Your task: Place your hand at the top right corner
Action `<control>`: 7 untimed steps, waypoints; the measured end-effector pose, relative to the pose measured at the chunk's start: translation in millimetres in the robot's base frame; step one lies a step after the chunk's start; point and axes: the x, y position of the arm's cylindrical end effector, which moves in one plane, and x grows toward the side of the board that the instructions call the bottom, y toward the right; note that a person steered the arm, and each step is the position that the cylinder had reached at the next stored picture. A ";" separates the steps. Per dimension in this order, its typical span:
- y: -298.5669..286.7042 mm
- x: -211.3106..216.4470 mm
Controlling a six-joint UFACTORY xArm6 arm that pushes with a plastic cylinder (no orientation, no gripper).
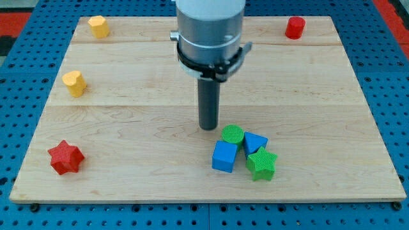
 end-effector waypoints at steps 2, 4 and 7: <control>-10.1 -67.5; 13.0 -69.5; 255.5 -141.4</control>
